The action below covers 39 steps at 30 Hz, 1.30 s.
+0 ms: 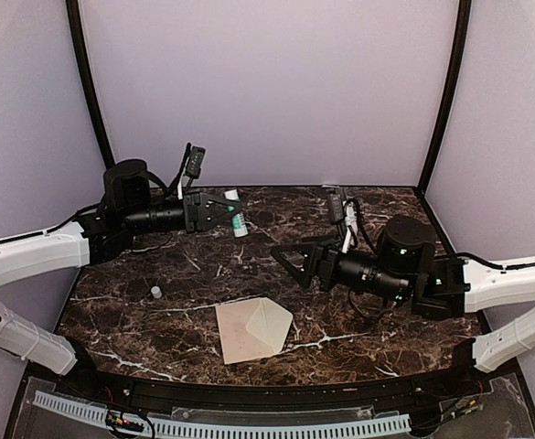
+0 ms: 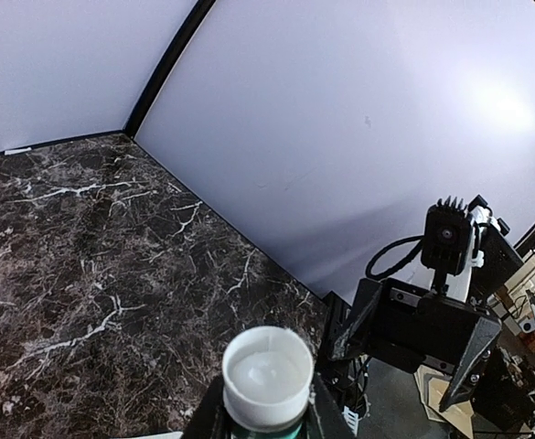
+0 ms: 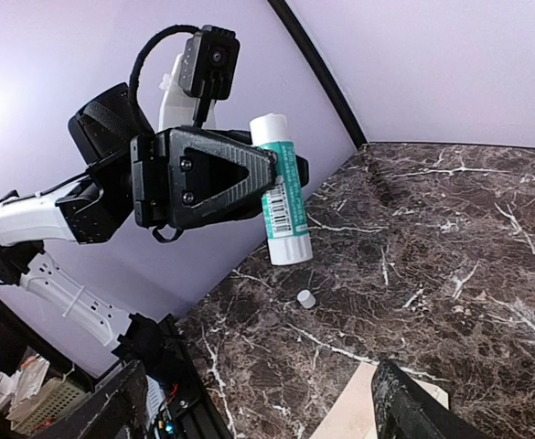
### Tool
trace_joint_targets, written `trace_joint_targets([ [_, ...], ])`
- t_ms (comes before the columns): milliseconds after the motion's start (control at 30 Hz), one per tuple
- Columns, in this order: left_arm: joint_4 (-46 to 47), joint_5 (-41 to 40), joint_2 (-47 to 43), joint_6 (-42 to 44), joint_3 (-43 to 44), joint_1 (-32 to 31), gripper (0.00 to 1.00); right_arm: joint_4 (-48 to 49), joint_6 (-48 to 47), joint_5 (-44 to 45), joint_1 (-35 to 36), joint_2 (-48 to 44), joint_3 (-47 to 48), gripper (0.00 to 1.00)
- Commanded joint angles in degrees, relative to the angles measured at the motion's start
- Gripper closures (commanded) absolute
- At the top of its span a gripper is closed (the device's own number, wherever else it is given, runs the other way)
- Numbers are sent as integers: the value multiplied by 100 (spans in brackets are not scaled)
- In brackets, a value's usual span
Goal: Place the letter into the envelope and seal it
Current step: Unscrew the solid glue.
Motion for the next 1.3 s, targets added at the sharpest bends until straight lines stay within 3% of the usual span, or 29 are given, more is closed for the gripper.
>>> trace_joint_targets([
  [0, 737, 602, -12, -197, -390, 283, 99, 27, -169, 441, -36, 294, 51, 20],
  [400, 707, 587, -26, -81, -639, 295, 99, 376, -380, 4, 39, 1911, 906, 39],
  [1267, 592, 714, 45, -22, -579, 288, 100, 327, -480, 112, -46, 2871, 1901, 64],
])
